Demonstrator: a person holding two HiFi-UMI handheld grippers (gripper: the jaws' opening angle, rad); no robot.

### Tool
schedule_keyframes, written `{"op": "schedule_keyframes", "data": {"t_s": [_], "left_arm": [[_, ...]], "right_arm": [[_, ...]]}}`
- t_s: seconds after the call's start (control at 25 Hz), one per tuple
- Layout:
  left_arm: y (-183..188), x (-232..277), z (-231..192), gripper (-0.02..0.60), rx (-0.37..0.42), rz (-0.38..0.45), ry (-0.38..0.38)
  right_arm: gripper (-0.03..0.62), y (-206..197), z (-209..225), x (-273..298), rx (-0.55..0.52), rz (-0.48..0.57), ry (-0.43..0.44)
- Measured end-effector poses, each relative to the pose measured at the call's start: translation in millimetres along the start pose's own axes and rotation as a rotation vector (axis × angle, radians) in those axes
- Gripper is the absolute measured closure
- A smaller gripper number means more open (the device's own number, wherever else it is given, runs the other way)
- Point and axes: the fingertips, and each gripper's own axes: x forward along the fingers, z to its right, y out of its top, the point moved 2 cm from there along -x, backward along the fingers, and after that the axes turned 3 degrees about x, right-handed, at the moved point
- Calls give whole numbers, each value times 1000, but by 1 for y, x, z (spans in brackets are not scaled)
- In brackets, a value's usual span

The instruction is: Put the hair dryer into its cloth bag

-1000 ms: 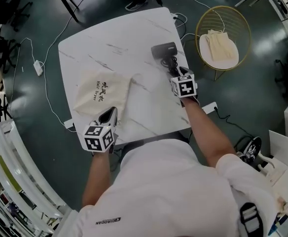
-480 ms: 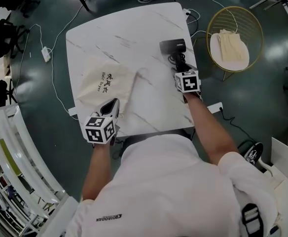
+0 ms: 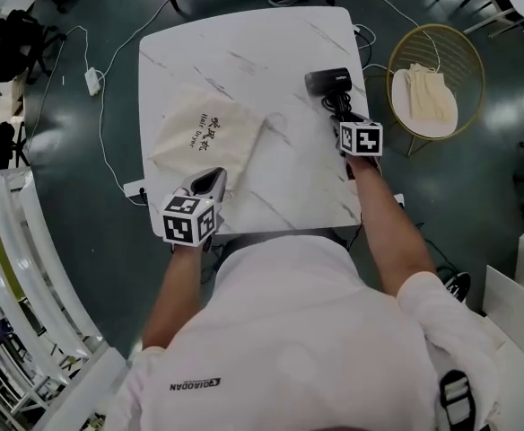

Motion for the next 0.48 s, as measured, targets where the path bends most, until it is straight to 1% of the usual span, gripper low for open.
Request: {"op": "schedule_keyframes", "data": {"t_s": [0.2, 0.36, 0.48], "left_arm": [[-3, -17, -7, 548, 21, 31, 9], [-4, -26, -15, 548, 28, 45, 18], [-2, -28, -15, 548, 54, 48, 11]], "right_arm": [[382, -7, -6, -14, 108, 13, 34], [384, -9, -24, -31, 179, 50, 94], [384, -10, -37, -48, 221, 82, 134]]}}
